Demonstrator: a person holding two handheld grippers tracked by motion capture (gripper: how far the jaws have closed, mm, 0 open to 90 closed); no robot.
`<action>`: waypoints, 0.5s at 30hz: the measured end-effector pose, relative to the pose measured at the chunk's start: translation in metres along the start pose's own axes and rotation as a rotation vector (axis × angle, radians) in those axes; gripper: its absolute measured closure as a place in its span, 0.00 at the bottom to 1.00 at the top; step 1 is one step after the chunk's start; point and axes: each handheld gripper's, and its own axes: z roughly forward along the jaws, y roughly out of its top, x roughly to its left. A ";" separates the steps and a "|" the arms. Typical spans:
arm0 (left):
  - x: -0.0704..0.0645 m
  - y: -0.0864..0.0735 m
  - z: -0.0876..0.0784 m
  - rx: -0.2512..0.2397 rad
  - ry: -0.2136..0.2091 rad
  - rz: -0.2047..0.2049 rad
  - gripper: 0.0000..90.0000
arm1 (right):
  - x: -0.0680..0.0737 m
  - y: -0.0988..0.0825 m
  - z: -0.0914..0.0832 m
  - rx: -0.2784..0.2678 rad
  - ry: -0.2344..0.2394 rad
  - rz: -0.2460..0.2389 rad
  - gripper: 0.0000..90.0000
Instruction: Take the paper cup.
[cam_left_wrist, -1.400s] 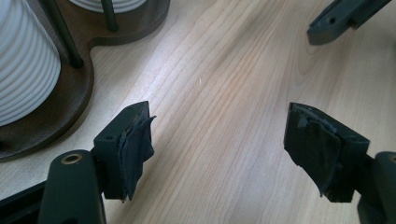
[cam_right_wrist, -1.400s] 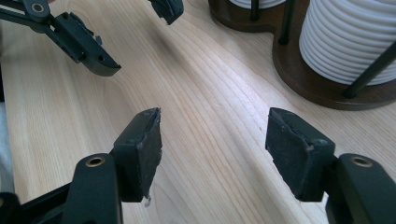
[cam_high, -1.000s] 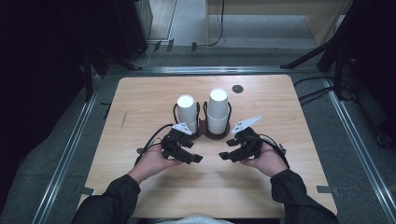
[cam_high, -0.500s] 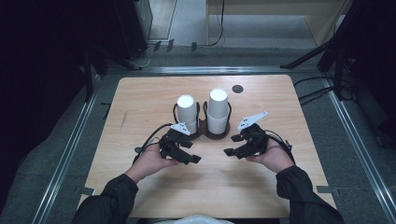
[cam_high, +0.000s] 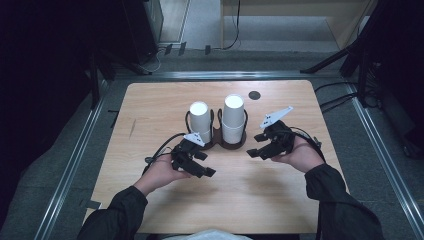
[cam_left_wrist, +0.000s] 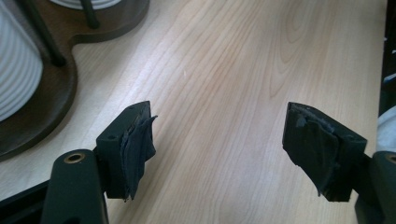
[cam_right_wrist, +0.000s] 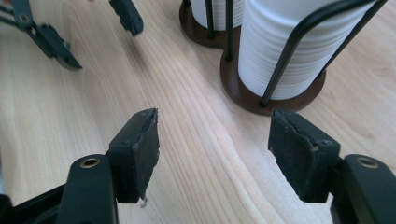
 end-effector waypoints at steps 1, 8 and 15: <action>-0.001 0.000 0.000 0.000 0.002 0.000 0.27 | -0.001 0.004 -0.005 -0.004 -0.001 -0.007 0.37; -0.002 -0.002 -0.005 -0.023 0.022 0.006 0.27 | -0.009 0.019 -0.013 0.017 -0.005 -0.022 0.34; -0.005 0.004 -0.005 -0.061 0.046 0.009 0.33 | -0.016 0.035 -0.018 0.019 -0.011 -0.026 0.34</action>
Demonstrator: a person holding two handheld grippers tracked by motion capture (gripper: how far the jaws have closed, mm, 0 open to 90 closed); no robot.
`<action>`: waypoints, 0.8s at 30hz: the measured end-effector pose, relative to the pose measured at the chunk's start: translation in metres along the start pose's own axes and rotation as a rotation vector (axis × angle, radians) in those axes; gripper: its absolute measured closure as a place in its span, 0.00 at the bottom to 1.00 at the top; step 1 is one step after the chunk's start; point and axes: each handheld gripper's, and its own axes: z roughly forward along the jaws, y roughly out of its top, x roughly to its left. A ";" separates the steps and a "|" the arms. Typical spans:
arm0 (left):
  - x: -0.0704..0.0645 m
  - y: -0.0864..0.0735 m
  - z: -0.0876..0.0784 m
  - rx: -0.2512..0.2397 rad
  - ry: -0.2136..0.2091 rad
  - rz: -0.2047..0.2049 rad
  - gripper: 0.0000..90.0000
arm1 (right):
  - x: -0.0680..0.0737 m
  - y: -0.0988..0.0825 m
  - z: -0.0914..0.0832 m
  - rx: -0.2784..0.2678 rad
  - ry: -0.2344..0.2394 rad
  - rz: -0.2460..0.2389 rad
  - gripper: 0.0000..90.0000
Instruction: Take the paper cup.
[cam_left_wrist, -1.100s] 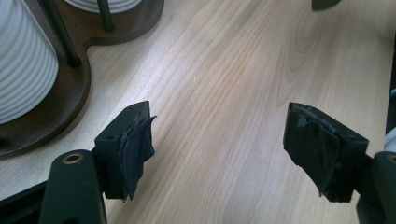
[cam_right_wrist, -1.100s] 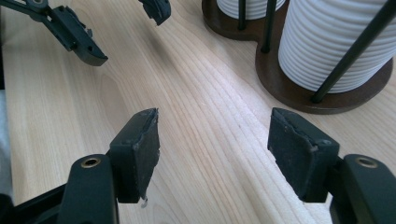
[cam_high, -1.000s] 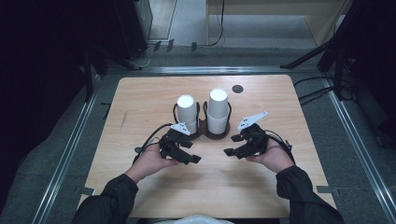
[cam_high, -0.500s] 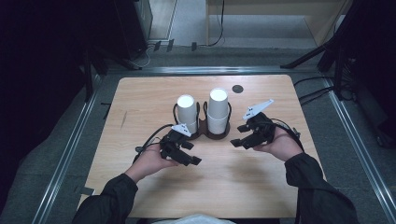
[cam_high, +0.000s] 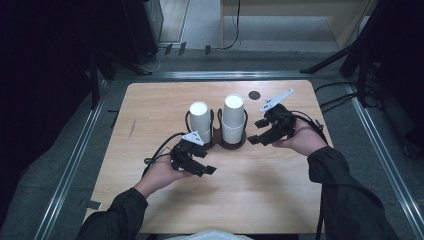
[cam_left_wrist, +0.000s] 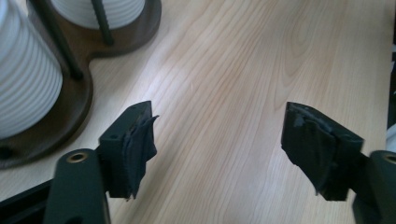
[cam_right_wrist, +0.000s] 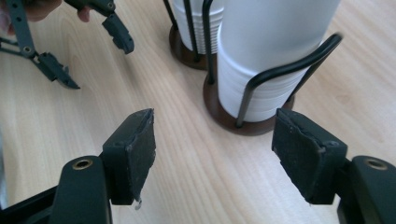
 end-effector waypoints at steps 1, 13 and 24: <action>0.000 0.001 0.001 -0.007 0.005 -0.001 0.34 | -0.002 0.003 -0.001 0.001 -0.002 0.000 0.33; -0.003 0.016 0.009 -0.070 0.045 -0.025 0.53 | -0.019 0.034 -0.004 -0.007 0.003 -0.024 0.32; -0.003 0.040 0.020 -0.132 0.061 -0.077 0.63 | -0.029 0.064 0.004 -0.001 -0.012 -0.048 0.29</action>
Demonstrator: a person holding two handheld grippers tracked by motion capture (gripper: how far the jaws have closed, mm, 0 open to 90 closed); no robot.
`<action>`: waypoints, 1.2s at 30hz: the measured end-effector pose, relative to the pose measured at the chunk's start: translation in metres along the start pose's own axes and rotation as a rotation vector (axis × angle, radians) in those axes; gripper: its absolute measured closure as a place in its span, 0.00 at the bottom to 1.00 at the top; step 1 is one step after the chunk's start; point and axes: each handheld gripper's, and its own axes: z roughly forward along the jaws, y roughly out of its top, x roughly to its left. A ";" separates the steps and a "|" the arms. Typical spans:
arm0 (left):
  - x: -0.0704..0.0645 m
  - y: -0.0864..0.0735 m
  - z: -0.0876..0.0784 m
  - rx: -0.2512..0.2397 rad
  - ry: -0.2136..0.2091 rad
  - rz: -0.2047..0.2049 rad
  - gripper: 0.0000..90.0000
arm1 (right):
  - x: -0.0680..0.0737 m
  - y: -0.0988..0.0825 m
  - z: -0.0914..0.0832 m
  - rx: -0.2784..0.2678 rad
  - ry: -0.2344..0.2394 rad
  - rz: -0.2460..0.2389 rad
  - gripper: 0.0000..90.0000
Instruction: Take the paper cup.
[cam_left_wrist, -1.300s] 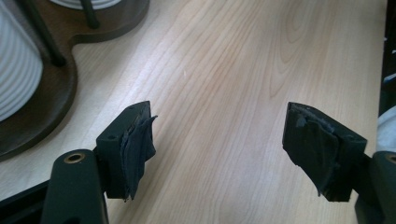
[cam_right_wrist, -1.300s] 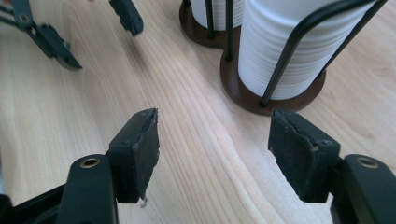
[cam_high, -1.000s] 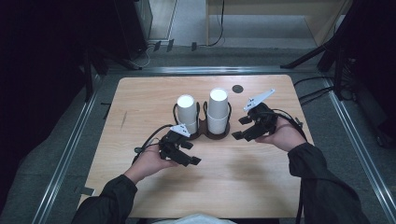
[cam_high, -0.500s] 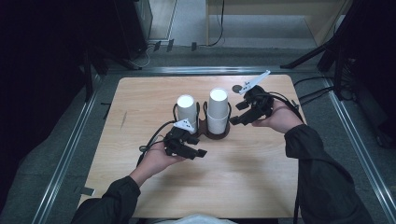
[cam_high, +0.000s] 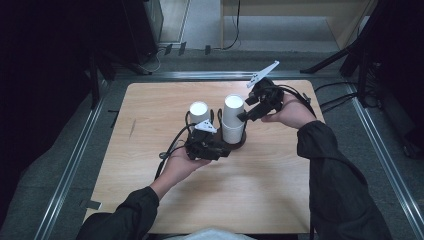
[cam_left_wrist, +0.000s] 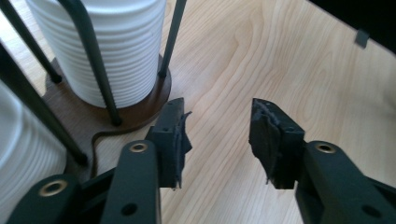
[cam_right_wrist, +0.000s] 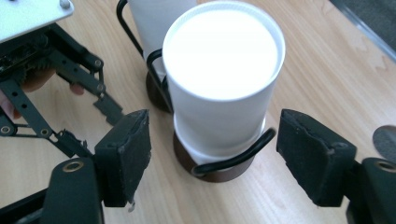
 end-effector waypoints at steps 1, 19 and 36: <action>0.000 0.000 0.000 0.000 0.000 0.000 0.65 | 0.000 0.000 0.000 0.000 0.000 0.000 0.29; 0.005 0.023 0.012 -0.054 0.061 -0.036 0.77 | 0.003 0.023 0.012 0.016 -0.031 0.009 0.38; 0.009 0.029 0.020 -0.058 0.091 -0.058 0.74 | 0.004 0.023 0.010 0.024 -0.030 0.017 0.38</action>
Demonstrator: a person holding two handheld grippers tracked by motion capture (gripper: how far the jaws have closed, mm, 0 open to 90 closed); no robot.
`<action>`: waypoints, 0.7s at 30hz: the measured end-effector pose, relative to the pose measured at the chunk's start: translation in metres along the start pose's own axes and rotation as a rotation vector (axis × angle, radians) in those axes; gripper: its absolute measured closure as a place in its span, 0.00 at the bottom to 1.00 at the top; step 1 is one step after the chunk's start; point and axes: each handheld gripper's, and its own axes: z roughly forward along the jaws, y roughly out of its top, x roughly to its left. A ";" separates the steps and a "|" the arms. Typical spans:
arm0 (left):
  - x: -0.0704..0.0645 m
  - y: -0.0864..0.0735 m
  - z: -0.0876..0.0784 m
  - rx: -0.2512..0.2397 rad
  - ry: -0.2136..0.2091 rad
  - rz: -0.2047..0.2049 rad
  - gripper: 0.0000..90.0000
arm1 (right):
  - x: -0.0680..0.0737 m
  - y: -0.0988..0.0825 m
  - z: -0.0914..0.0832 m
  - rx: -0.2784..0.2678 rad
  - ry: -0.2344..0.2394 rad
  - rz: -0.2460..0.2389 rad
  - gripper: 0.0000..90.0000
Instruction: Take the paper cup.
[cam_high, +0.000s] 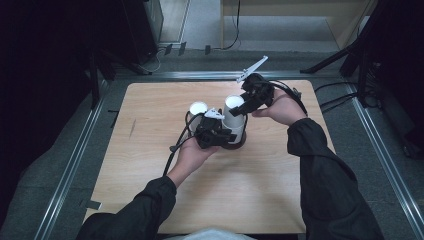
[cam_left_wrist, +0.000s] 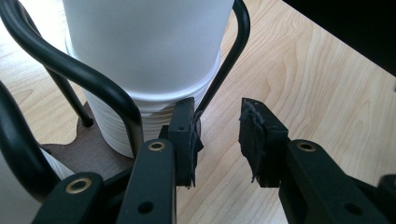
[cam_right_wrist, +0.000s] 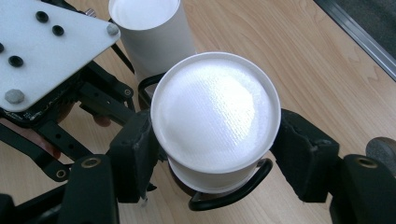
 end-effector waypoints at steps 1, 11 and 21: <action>0.000 0.000 0.000 0.000 0.000 0.000 0.74 | 0.001 0.000 0.000 0.003 0.000 0.002 0.38; 0.001 0.000 0.000 -0.004 -0.002 -0.003 0.74 | 0.001 0.005 -0.007 0.001 0.002 0.015 0.38; 0.000 0.000 0.000 -0.008 0.006 -0.003 0.74 | 0.003 0.016 -0.025 -0.008 0.010 0.007 0.38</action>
